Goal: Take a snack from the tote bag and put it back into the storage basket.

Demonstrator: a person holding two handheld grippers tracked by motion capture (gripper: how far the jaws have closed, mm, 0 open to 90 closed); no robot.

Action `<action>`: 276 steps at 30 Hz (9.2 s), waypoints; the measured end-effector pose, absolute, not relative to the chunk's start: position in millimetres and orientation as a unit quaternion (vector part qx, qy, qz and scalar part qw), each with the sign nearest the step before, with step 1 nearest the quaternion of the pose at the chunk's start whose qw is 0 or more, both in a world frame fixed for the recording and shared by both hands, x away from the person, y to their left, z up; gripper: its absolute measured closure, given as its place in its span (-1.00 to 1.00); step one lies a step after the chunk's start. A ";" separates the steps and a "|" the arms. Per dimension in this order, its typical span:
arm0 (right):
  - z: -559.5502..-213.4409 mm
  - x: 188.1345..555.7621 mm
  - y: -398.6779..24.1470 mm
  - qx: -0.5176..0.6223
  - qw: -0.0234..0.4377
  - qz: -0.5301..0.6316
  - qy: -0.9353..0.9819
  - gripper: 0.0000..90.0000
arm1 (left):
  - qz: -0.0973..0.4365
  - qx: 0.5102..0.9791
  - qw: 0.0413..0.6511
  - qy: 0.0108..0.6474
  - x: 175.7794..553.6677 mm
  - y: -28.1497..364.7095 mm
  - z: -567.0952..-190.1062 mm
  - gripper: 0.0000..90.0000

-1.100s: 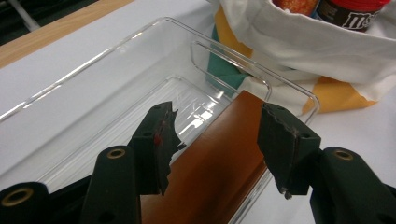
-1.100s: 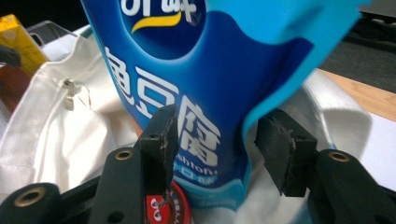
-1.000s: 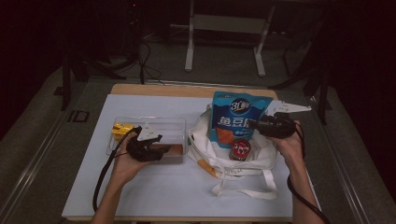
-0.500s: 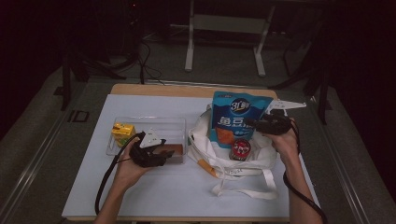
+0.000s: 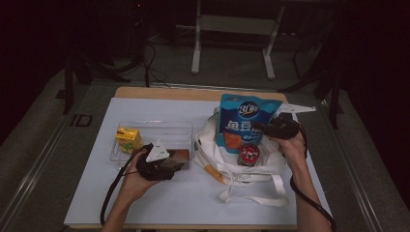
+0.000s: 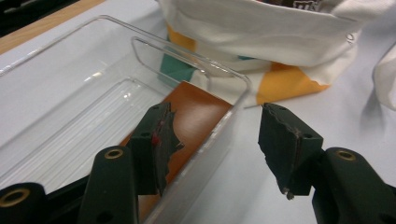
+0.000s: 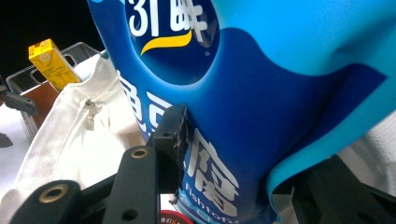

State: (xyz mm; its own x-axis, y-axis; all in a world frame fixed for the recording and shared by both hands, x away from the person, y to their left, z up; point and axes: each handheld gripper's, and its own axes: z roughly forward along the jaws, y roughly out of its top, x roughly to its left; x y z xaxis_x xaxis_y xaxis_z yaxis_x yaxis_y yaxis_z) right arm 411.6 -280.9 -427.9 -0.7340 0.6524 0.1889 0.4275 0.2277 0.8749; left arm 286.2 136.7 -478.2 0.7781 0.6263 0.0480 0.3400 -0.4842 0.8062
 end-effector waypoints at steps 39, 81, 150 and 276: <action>-434.0 413.3 -278.6 0.365 0.107 0.534 0.755 0.91 | 0.189 0.842 0.446 0.238 262.7 123.7 -493.7 0.32; -429.5 411.1 -277.3 0.410 0.068 0.562 0.715 1.00 | 0.145 0.854 0.444 0.228 266.6 118.4 -539.1 0.22; -350.5 383.8 -251.5 0.364 0.025 0.639 0.677 1.00 | 0.129 0.857 0.445 0.226 269.0 119.2 -539.6 0.15; -339.5 417.2 -57.3 0.307 -0.053 0.671 0.673 1.00 | 0.127 0.848 0.464 0.221 266.7 122.5 -539.1 0.15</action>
